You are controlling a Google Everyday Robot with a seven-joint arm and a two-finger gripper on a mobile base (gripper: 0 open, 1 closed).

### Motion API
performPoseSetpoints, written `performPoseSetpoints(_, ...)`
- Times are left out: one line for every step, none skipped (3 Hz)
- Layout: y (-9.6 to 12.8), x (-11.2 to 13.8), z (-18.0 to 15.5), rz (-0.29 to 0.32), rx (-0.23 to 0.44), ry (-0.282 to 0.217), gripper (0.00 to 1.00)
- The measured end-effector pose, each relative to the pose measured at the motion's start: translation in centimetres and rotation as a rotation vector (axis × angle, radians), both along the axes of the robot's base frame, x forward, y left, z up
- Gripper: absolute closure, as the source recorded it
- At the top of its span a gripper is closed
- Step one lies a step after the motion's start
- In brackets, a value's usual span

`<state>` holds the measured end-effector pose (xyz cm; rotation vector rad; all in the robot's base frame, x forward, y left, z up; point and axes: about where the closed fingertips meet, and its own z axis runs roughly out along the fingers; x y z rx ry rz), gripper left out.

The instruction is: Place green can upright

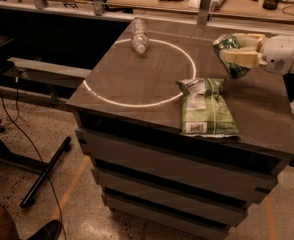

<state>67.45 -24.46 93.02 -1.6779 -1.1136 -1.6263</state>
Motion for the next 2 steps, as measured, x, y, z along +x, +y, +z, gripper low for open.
performPoseSetpoints(-0.06, -0.03, -0.84, -0.005, 0.023, 0.018, 1.0)
performPoseSetpoints(-0.39, 0.12, -1.25, -0.015, 0.041, 0.027, 1.0)
